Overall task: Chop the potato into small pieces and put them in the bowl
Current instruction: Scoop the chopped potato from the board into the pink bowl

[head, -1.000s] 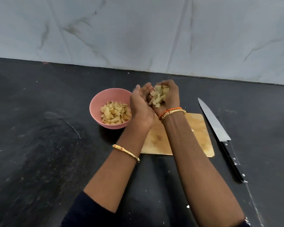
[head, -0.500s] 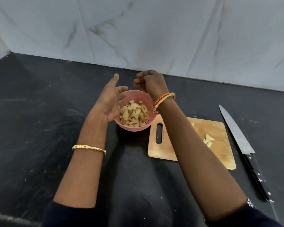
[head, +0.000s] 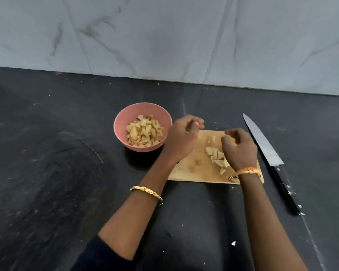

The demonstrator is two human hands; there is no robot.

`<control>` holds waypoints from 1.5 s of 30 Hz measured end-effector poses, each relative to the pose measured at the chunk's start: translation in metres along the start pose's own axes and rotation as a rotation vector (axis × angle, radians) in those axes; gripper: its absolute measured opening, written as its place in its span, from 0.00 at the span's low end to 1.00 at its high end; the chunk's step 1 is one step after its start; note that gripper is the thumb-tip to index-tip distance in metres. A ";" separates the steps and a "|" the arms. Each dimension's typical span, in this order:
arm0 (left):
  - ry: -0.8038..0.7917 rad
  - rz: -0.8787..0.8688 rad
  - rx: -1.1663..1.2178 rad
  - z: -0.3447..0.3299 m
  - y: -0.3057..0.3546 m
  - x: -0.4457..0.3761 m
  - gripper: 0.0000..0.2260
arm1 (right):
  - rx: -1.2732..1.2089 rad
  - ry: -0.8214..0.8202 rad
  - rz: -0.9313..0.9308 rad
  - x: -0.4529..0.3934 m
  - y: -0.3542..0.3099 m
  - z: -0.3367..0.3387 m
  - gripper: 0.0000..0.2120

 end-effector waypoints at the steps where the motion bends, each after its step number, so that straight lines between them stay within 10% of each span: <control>1: -0.035 -0.007 -0.039 -0.014 -0.009 0.001 0.10 | 0.069 -0.054 -0.034 0.007 0.017 0.005 0.16; 4: 0.012 -0.040 -0.080 -0.044 -0.036 0.006 0.11 | 0.293 -0.264 0.002 0.027 0.048 0.000 0.44; 8: 0.177 -0.092 0.015 -0.055 -0.050 0.010 0.14 | 0.443 -0.276 0.139 0.027 0.046 -0.022 0.52; 19: 0.378 -0.126 0.117 -0.050 -0.053 0.010 0.15 | 0.245 -0.289 0.645 0.023 0.034 -0.051 0.11; 32: 0.371 -0.072 0.019 -0.051 -0.053 0.010 0.10 | 0.666 -0.130 0.378 -0.011 0.039 -0.026 0.13; 45: 0.119 -0.254 -0.758 -0.061 -0.043 -0.006 0.10 | 0.720 -0.194 0.226 -0.013 0.034 -0.028 0.13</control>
Point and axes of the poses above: each hand's wrist, its own x-axis away from the middle knuckle, its own z-axis out of the back of the hand, y = z × x, the point moved 1 cm from there along -x, towards the middle knuckle, and after that the axes turned 7 degrees about z, right-handed, at the moved point
